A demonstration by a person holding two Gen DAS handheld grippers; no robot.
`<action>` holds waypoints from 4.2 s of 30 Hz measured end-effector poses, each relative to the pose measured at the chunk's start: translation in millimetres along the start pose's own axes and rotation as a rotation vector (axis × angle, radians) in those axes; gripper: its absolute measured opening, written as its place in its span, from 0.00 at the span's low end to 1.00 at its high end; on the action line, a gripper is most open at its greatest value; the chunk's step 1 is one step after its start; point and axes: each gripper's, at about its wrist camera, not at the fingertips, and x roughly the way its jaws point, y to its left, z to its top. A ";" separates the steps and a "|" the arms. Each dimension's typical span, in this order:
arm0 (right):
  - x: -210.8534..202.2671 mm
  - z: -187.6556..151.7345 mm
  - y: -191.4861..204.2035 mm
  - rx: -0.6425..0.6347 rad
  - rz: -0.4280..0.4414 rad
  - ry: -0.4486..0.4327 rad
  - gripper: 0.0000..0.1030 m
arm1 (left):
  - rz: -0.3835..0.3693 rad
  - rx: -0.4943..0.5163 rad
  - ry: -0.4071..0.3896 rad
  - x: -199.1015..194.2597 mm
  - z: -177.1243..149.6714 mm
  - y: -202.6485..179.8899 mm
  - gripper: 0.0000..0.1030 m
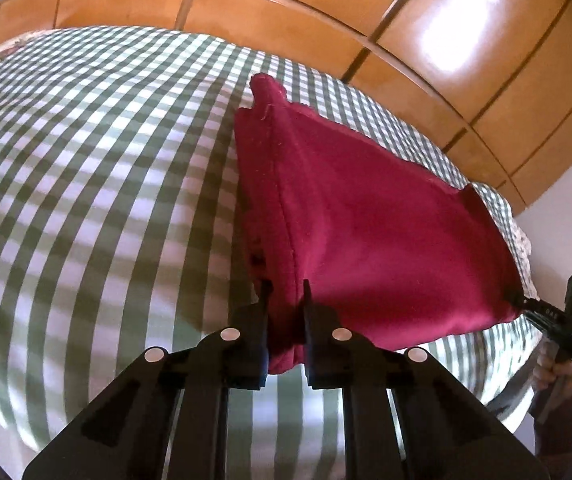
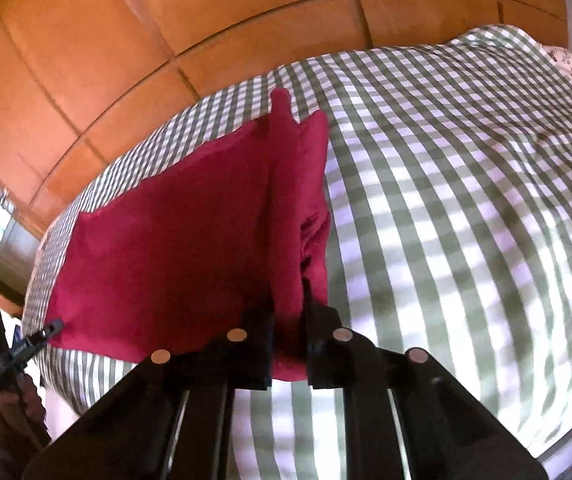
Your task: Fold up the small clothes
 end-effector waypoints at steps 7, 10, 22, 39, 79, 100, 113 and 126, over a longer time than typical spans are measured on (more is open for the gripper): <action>-24.2 -27.2 -17.4 0.006 -0.044 0.025 0.21 | 0.071 0.007 0.026 -29.4 -25.9 -0.8 0.31; -39.4 -9.1 -14.2 0.015 -0.047 -0.063 0.28 | 0.102 0.002 -0.061 -44.4 -14.3 -2.1 0.48; 63.7 21.5 52.2 -0.154 -0.145 -0.024 0.55 | 0.294 0.145 -0.050 43.7 32.2 -40.8 0.48; 65.3 15.6 47.9 -0.118 -0.102 -0.060 0.70 | 0.317 0.199 -0.185 11.9 40.0 -70.5 0.71; 24.6 5.9 10.0 0.022 0.072 0.013 0.27 | 0.270 0.329 -0.014 85.6 10.8 -116.8 0.76; 69.8 0.9 241.8 -0.409 0.357 0.105 0.17 | -0.349 -0.075 -0.031 -0.4 37.7 -16.7 0.73; 55.8 -20.1 222.2 -0.446 0.463 0.127 0.62 | -0.429 -0.120 0.144 54.3 65.4 -47.5 0.86; 40.2 -34.5 102.7 -0.173 0.398 0.104 0.47 | -0.379 -0.002 0.278 84.5 91.6 -82.7 0.59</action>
